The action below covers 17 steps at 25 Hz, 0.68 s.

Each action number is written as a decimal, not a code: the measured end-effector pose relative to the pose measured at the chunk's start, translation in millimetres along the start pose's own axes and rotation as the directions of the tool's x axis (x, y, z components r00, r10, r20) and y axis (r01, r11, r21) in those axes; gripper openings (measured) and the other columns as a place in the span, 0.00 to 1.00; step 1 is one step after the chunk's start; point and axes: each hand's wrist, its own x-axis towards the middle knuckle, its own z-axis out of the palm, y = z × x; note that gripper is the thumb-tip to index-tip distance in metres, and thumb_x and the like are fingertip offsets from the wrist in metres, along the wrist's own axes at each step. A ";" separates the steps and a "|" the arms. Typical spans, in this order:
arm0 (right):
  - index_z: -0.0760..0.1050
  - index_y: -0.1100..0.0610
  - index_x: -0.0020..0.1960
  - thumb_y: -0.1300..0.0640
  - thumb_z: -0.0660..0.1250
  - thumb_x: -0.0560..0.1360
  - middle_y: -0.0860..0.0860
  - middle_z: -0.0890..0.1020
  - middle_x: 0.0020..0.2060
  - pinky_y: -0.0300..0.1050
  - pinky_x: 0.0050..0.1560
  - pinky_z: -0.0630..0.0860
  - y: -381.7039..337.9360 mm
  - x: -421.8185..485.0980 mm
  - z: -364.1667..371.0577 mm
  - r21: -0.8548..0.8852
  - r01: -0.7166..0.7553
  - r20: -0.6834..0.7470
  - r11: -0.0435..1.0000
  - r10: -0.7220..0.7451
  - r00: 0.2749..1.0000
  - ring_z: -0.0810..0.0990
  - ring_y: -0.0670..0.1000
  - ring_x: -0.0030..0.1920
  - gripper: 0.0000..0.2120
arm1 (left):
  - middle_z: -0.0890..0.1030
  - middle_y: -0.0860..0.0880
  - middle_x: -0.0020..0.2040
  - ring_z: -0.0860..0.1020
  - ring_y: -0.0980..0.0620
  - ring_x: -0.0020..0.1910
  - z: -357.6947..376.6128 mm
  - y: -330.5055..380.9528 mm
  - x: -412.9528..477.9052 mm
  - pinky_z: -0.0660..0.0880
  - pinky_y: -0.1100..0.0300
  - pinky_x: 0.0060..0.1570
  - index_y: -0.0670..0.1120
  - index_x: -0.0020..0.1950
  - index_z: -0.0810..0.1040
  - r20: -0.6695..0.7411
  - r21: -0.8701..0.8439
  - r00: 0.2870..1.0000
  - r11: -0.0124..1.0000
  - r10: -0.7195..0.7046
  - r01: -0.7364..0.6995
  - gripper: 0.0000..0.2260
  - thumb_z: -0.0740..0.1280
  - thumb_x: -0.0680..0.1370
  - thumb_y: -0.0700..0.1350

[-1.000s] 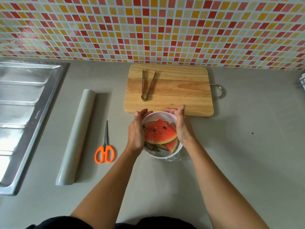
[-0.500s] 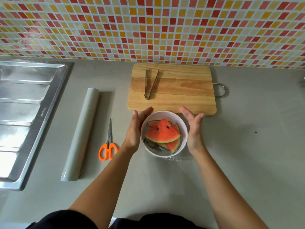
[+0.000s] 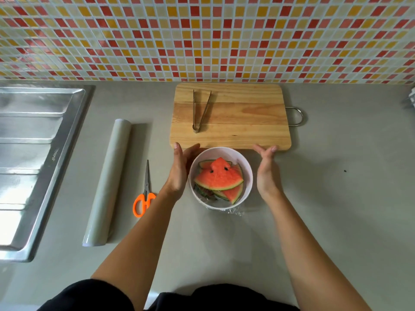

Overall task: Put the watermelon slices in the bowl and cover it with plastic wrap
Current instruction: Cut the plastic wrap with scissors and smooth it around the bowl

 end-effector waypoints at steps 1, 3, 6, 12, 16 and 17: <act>0.72 0.49 0.65 0.20 0.34 0.59 0.45 0.74 0.64 0.31 0.61 0.60 0.7 -2.4 -0.4 0.073 0.042 0.025 0.996 -0.043 0.999 0.68 0.44 0.66 0.52 | 0.76 0.49 0.64 0.75 0.52 0.63 0.2 1.0 0.7 0.74 0.59 0.59 0.44 0.71 0.67 -0.013 -0.028 1.000 0.999 0.018 -0.018 0.33 0.37 0.80 0.61; 0.72 0.46 0.64 0.19 0.37 0.59 0.45 0.74 0.65 0.40 0.68 0.60 0.7 -6.1 8.5 0.144 0.080 0.143 0.986 -0.101 0.985 0.68 0.45 0.67 0.49 | 0.75 0.44 0.66 0.74 0.46 0.64 6.3 2.4 1.0 0.71 0.50 0.64 0.44 0.67 0.71 0.016 -0.080 1.000 0.997 0.016 -0.015 0.30 0.40 0.81 0.60; 0.74 0.50 0.61 0.19 0.42 0.60 0.55 0.76 0.63 0.55 0.68 0.66 -3.2 -3.4 19.3 0.219 -0.021 0.291 0.976 -0.045 0.956 0.73 0.53 0.65 0.48 | 0.80 0.43 0.59 0.77 0.44 0.61 14.1 4.5 3.7 0.74 0.51 0.60 0.45 0.62 0.76 0.036 -0.043 0.999 0.999 -0.017 0.018 0.30 0.41 0.81 0.60; 0.49 0.52 0.76 0.23 0.34 0.59 0.54 0.57 0.75 0.54 0.73 0.51 -7.9 8.4 19.8 0.035 -0.226 0.256 0.974 0.210 0.944 0.56 0.52 0.74 0.53 | 0.83 0.44 0.55 0.80 0.47 0.57 11.1 5.2 9.6 0.76 0.52 0.56 0.45 0.60 0.79 0.085 0.112 0.996 0.994 -0.028 0.019 0.35 0.42 0.78 0.65; 0.69 0.59 0.66 0.22 0.31 0.57 0.61 0.75 0.62 0.55 0.60 0.69 -14.9 7.5 16.0 -0.281 -0.067 0.241 0.957 0.138 0.961 0.73 0.59 0.63 0.58 | 0.80 0.42 0.60 0.77 0.43 0.61 6.4 7.8 13.8 0.71 0.44 0.64 0.48 0.62 0.78 0.060 0.335 0.992 0.938 -0.113 0.087 0.42 0.41 0.70 0.74; 0.76 0.60 0.54 0.21 0.30 0.57 0.60 0.80 0.51 0.50 0.49 0.72 -15.4 9.6 11.8 -0.329 0.034 0.240 0.944 0.049 0.969 0.78 0.59 0.54 0.57 | 0.80 0.42 0.60 0.76 0.44 0.61 3.9 8.8 13.7 0.71 0.44 0.64 0.48 0.63 0.78 0.047 0.354 0.993 0.931 -0.109 0.085 0.43 0.40 0.70 0.74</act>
